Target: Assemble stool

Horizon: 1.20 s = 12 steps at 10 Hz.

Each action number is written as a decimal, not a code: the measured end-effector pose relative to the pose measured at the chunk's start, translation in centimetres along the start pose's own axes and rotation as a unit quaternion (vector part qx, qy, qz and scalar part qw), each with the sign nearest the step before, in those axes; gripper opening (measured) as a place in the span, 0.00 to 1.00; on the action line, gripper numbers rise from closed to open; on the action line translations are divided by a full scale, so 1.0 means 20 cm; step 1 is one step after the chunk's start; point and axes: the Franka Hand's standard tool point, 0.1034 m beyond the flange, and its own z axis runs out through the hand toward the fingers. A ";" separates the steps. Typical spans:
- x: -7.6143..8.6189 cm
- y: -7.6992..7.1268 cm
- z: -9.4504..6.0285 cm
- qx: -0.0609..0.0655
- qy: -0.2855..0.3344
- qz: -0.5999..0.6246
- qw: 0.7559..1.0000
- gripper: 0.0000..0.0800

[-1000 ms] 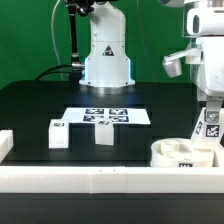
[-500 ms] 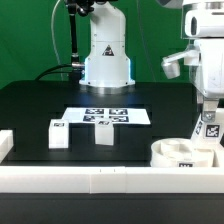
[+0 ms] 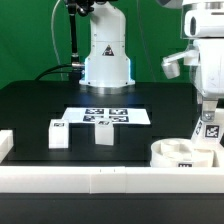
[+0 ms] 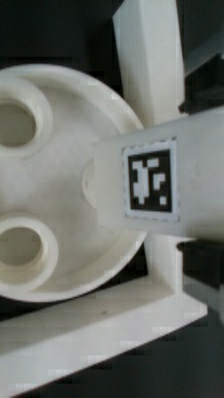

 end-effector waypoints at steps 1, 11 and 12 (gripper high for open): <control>0.00 0.00 0.00 0.000 0.000 0.019 1.000 0.42; -0.02 0.00 0.01 0.002 0.028 0.486 0.873 0.42; -0.01 0.00 0.01 0.002 0.031 0.516 0.856 0.42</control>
Offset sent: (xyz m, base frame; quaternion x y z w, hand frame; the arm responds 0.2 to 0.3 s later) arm -0.0054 -0.0112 -0.0080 0.0337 -0.0166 0.2891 0.9566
